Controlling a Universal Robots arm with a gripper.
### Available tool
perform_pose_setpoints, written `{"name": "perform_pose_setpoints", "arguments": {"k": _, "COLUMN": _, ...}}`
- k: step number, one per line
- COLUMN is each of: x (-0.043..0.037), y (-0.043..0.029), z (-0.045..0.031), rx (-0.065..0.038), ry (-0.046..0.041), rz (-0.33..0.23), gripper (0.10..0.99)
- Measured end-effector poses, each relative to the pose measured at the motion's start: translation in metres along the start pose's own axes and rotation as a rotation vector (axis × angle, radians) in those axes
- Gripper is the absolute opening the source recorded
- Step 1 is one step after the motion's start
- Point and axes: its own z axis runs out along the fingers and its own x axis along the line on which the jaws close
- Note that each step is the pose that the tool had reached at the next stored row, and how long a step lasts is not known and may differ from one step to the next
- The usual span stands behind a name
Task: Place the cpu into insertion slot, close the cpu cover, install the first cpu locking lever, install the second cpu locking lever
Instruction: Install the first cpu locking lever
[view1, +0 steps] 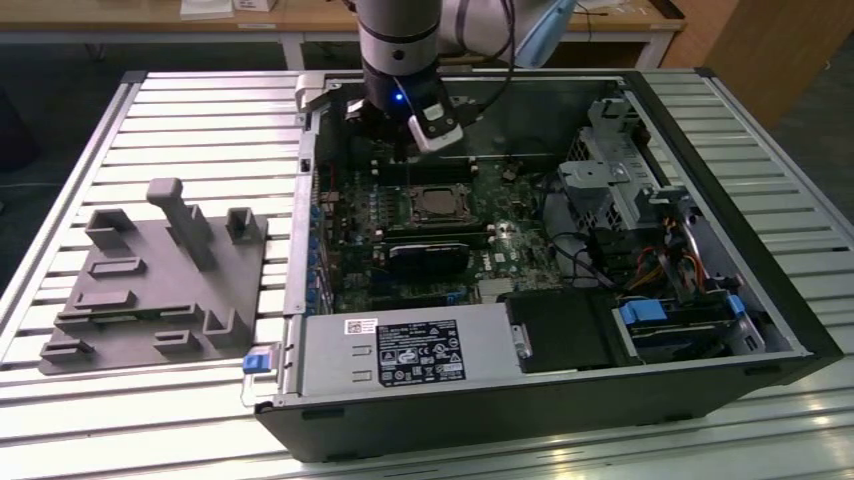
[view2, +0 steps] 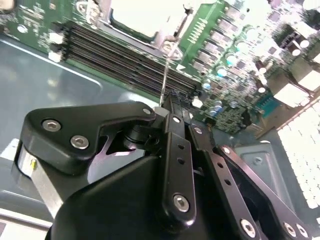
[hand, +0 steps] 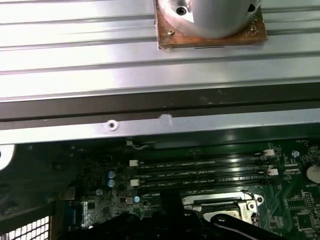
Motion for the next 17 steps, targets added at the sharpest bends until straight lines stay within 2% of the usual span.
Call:
{"name": "perform_pose_setpoints", "arguments": {"k": 10, "x": -0.0249, "y": 0.0022, "z": 0.0009, "rx": 0.01, "ry": 0.0022, "rz": 0.0, "gripper": 0.106}}
{"name": "perform_pose_setpoints", "arguments": {"k": 13, "x": -0.0288, "y": 0.0026, "z": 0.001, "rx": 0.014, "ry": 0.0019, "rz": 0.0, "gripper": 0.106}}
{"name": "perform_pose_setpoints", "arguments": {"k": 17, "x": -0.029, "y": 0.0026, "z": 0.001, "rx": 0.015, "ry": 0.0018, "rz": 0.0, "gripper": 0.106}}
